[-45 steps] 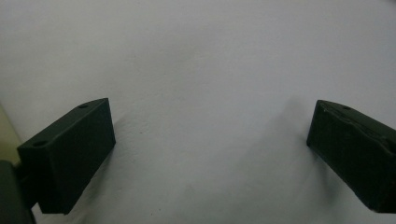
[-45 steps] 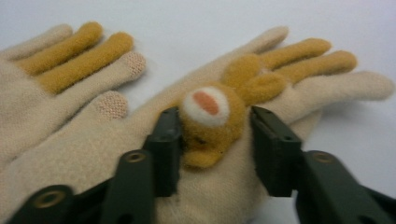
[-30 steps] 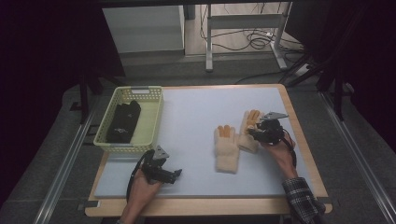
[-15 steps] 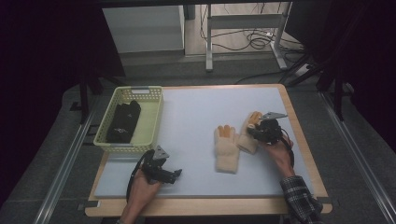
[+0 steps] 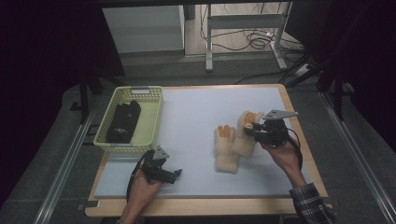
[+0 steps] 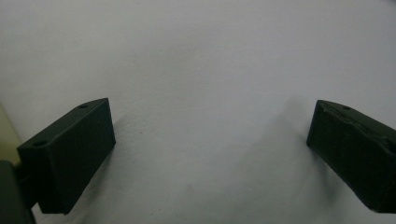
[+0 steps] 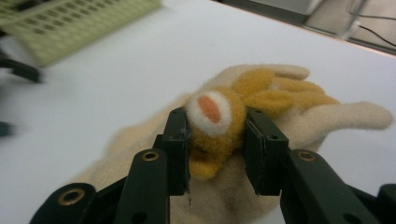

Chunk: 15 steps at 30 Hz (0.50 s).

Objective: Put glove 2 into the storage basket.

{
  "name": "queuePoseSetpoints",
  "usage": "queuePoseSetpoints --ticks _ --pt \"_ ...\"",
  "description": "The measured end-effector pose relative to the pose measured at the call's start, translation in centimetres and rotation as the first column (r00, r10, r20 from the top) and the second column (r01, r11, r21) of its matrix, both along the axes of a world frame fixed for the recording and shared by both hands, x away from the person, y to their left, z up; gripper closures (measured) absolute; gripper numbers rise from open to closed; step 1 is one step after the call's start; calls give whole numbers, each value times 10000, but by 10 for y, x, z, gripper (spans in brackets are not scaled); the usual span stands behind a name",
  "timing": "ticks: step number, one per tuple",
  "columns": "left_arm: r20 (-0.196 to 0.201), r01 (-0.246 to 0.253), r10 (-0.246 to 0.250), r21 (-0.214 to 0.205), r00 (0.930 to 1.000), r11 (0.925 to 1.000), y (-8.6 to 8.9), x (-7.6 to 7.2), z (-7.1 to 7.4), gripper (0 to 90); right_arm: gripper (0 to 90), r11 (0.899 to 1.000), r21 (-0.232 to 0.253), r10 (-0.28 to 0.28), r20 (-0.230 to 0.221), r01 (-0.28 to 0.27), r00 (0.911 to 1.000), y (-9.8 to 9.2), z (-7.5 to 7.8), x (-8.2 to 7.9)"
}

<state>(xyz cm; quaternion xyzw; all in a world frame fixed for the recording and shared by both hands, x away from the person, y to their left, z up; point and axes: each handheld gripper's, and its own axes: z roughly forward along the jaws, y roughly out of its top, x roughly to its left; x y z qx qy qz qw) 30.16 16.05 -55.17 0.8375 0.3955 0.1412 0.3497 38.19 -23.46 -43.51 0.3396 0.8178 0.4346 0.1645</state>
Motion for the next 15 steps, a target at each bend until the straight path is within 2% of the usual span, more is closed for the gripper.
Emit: queuePoseSetpoints --ticks 4,7,9,13,15 --pt "-6 24 -24 21 10000 10000 0 0 0 11 629 9965 85 830 -96 -829 9965 17 6 -12" --pt "5 -13 13 -22 10000 10000 0 0 0 11 629 9903 -260 1357 -242 -1363 9905 34 -3 -14" --pt "-7 -25 25 -23 10000 10000 0 0 0 11 628 9862 -566 1532 -436 -1556 9872 45 -16 -10" --pt "-18 13 -13 13 10000 10000 0 0 0 11 615 9808 -850 1680 -895 -1756 9817 58 -43 -2" --pt "-17 15 -15 13 10000 10000 0 0 0 11 565 9775 -1279 1566 -920 -1676 9834 63 -56 -1"
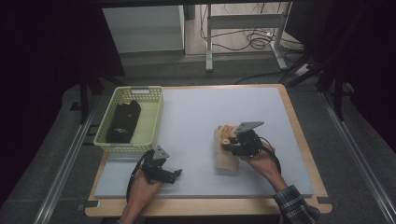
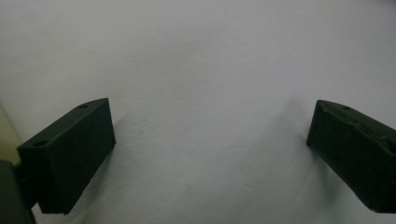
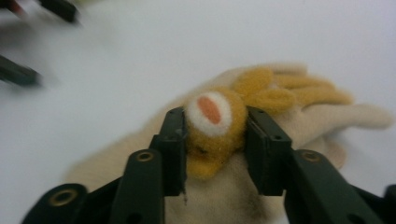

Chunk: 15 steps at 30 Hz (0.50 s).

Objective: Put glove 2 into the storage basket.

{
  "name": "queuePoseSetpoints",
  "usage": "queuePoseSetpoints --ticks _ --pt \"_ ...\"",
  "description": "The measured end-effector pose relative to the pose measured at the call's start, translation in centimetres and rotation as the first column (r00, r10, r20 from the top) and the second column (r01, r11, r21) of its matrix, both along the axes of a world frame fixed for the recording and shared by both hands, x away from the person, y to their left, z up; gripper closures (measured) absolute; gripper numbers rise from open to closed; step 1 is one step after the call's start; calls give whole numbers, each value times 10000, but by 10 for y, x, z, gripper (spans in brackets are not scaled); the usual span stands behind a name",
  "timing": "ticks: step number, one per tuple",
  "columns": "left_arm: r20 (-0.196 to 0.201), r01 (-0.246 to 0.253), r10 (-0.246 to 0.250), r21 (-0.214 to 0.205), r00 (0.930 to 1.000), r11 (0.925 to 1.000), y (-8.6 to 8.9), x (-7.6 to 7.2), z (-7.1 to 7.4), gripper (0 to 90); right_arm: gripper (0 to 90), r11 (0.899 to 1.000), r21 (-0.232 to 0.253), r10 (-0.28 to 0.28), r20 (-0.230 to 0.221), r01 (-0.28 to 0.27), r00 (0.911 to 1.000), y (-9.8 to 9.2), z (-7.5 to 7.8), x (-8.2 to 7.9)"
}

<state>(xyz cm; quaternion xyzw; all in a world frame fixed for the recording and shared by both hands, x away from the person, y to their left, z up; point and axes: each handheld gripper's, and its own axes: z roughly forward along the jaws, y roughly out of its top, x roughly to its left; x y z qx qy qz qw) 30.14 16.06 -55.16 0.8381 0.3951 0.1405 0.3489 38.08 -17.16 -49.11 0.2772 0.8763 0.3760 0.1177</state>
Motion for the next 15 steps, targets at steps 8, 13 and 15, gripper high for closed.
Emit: queuePoseSetpoints --ticks 8,13,15 --pt "-1 -2 2 0 10000 10000 0 0 0 11 386 9975 659 -249 -16 250 9997 -14 5 -2" --pt "0 -1 1 1 10000 10000 0 0 0 11 497 9935 726 -884 140 872 9960 -38 13 -3" --pt "-1 -1 1 0 10000 10000 0 0 0 11 651 9910 618 -1194 100 1186 9928 -48 9 -4"
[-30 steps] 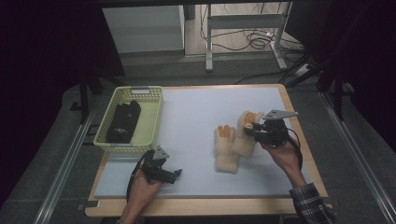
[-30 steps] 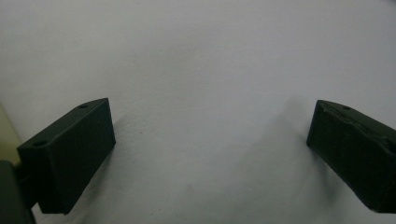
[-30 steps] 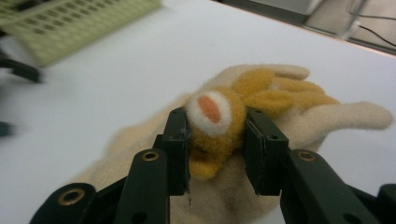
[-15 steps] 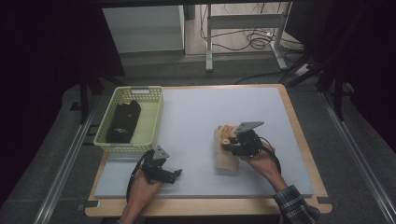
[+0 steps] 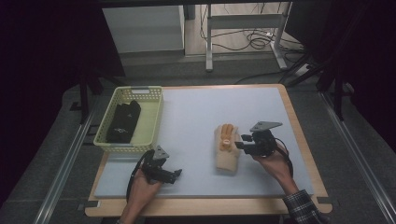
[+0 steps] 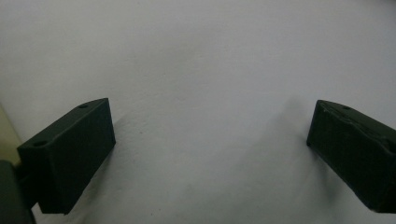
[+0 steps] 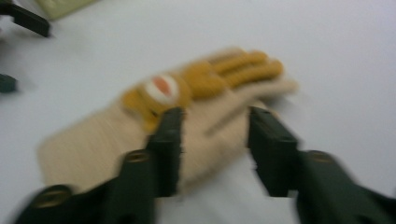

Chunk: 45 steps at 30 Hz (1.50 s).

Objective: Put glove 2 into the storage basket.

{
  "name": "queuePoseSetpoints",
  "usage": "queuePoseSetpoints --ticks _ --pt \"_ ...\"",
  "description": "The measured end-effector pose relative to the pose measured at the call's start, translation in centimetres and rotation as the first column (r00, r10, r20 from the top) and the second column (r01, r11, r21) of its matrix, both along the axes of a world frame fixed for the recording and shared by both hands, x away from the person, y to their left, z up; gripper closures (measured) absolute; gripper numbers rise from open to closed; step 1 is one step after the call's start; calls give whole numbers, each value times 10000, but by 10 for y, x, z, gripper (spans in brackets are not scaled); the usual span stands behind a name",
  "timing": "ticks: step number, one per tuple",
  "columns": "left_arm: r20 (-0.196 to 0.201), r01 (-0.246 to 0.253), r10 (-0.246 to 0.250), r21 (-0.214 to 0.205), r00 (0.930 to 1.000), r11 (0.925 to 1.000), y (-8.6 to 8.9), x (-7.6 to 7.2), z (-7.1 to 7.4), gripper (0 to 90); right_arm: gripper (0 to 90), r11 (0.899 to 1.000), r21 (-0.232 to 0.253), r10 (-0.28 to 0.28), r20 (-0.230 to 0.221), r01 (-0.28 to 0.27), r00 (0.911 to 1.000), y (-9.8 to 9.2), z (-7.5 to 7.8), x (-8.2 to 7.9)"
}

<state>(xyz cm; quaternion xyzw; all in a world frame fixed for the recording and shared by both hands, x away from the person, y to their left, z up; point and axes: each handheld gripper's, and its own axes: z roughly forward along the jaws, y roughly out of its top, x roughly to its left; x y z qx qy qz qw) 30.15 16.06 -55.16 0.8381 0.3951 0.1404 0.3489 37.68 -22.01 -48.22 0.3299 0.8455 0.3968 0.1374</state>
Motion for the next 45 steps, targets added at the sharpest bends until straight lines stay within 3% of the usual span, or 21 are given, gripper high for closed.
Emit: queuePoseSetpoints --ticks 1,2,3,6,10,15,22,32,37,45 --pt "0 0 0 0 10000 10000 0 0 0 11 651 10000 0 0 0 0 10000 0 0 0" --pt "-2 1 -1 2 10000 10000 0 0 0 11 772 9997 -107 -210 -115 209 9997 -7 -6 -1" --pt "0 1 -1 1 10000 10000 0 0 0 11 805 9996 -111 -264 -213 261 9994 -10 -10 -2" --pt "1 0 0 -1 10000 10000 0 0 0 11 843 9993 -190 -327 -533 317 9980 -13 -21 -3" --pt "2 -1 1 -2 10000 10000 0 0 0 11 842 9997 -234 -139 -833 120 9964 -8 -34 -7" --pt "5 2 -2 1 10000 10000 0 0 0 11 842 9987 -373 316 -848 -349 9959 8 -42 -15" --pt "5 0 0 0 10000 10000 0 0 0 11 840 9960 -54 878 -1079 -889 9903 31 -46 -19" --pt "7 2 -2 7 10000 10000 0 0 0 11 836 9869 -30 1604 -973 -1615 9822 71 -49 -24" --pt "8 3 -3 7 10000 10000 0 0 0 11 792 9860 -159 1640 -947 -1662 9819 71 -47 -26" --pt "7 1 -1 20 10000 10000 0 0 0 11 705 9912 -243 1289 -509 -1302 9904 52 -34 -29"
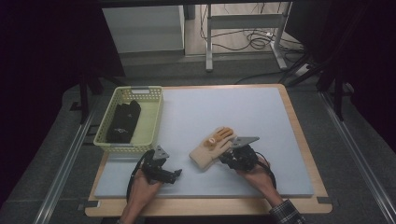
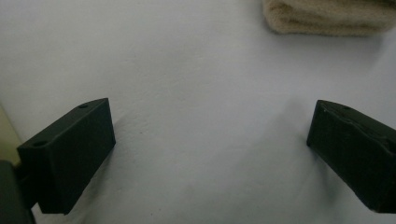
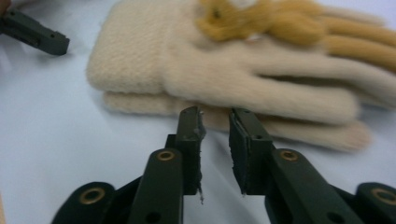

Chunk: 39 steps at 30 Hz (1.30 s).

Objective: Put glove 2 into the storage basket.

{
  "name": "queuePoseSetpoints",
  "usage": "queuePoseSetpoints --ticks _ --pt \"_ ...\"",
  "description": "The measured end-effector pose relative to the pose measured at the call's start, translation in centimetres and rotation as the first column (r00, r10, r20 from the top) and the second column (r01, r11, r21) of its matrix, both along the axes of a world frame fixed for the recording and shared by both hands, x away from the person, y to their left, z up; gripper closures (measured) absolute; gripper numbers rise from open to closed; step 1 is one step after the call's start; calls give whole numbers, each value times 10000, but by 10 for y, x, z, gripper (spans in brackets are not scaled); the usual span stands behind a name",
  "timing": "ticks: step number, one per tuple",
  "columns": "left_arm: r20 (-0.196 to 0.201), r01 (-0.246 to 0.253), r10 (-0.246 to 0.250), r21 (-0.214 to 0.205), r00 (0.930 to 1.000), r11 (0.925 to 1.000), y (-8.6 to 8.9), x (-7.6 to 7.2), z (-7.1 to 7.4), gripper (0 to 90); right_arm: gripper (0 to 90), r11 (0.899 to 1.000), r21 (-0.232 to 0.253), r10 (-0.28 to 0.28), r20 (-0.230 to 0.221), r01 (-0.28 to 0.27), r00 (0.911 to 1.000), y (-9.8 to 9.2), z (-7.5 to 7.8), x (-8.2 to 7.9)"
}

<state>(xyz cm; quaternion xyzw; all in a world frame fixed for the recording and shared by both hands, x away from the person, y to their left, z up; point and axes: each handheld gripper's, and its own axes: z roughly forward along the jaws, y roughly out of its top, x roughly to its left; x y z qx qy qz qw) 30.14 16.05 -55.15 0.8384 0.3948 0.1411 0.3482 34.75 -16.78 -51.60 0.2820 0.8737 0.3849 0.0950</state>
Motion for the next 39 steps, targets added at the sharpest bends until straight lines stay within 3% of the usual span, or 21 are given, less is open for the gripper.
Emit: queuePoseSetpoints --ticks 8,16,18,26,33,36,39 --pt "4 -5 5 23 10000 10000 0 0 0 11 587 9974 138 -715 274 711 9971 -29 12 0" --pt "-18 -7 7 2 10000 10000 0 0 0 12 460 9880 124 -1545 432 1541 9870 -63 13 -1" --pt "-26 -9 9 4 10000 10000 0 0 0 12 409 9809 108 -1945 461 1942 9798 -79 9 -3" --pt "-45 -6 6 -17 10000 10000 0 0 0 13 305 9619 -11 -2729 498 2733 9607 -107 -4 -6" --pt "-38 -1 1 -19 10000 10000 0 0 0 13 250 9534 -94 -3005 600 3015 9519 -117 -12 -7" --pt "-33 11 -11 -13 10000 10000 0 0 0 14 227 9521 -468 -2973 878 3021 9507 -112 -14 -9" --pt "-33 27 -27 1 10000 10000 0 0 1 22 201 9478 -544 -3080 970 3141 9464 -111 -14 -9"
